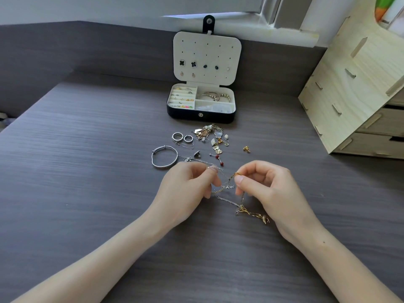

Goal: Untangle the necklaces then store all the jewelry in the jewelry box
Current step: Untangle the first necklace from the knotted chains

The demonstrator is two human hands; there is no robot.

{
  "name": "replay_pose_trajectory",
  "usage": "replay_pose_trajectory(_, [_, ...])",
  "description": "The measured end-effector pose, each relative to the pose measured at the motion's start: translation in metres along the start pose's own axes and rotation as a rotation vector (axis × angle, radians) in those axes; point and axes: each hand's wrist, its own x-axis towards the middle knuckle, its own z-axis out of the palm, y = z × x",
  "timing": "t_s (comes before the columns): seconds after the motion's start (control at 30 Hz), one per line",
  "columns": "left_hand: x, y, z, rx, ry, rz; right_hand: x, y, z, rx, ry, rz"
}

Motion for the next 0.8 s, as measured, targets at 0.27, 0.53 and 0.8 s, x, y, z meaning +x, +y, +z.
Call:
replay_pose_trajectory(0.27, [0.0, 0.003, -0.001, -0.006, -0.019, -0.03, 0.0, 0.0, 0.002, 0.016, 0.011, 0.041])
replay_pose_trajectory(0.53, [0.001, 0.004, -0.002, -0.059, -0.021, -0.017, -0.002, 0.003, 0.003, -0.052, -0.042, 0.019])
replay_pose_trajectory(0.8, [0.003, 0.004, -0.006, -0.182, -0.073, -0.02, -0.008, 0.015, 0.006, -0.369, -0.091, -0.107])
